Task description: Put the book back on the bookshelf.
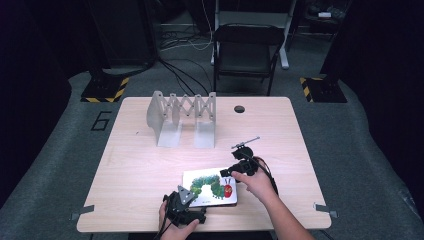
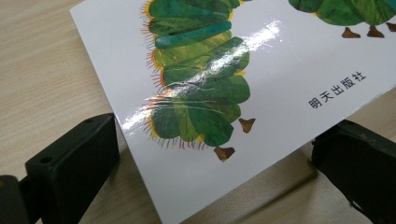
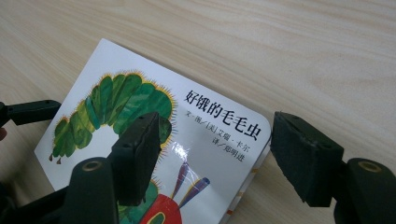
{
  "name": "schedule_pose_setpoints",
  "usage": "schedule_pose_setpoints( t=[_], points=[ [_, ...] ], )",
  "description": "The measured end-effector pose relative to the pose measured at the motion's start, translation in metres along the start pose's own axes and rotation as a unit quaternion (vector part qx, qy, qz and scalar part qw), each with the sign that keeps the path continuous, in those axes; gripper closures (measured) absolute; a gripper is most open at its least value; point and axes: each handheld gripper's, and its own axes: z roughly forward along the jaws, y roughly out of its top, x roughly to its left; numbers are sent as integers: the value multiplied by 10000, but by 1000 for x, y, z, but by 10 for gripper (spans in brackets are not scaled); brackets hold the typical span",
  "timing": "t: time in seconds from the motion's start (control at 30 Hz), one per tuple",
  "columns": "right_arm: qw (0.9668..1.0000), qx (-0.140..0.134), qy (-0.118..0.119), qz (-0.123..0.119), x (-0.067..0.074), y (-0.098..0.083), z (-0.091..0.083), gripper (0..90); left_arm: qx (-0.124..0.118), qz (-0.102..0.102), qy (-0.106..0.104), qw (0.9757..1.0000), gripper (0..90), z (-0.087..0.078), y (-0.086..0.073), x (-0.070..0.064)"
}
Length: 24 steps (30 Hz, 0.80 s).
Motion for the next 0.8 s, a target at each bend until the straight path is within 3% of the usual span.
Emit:
schedule_pose_setpoints(
  t=[0.07, 0.1, 0.17, 0.33, 0.57, 0.8],
  points=[
    [10000, 3, -5, -59, -1, 0, 2, 343, -32, 10, 112, 9999, 6, 1, -1, -2],
    [9999, -24, 147, -51, -2, -1, 3, 384, -46, -7, 81, 10000, 12, 1, -1, -2],
    [9989, 39, 472, 53, -1, -1, 5, 376, -59, 59, 112, 9999, 35, 0, -1, 0],
    [9995, 73, 310, -21, 0, -1, 9, 371, -87, 1, 122, 9999, 37, 0, -2, -1],
    [9998, 41, 109, 144, -9, -1, 9, 345, -104, 11, 113, 9999, 36, 0, -2, 0],
    [9994, 260, -9, 229, -18, -3, 20, 331, -136, 16, 105, 9999, 37, 1, -2, 1]
  ],
)
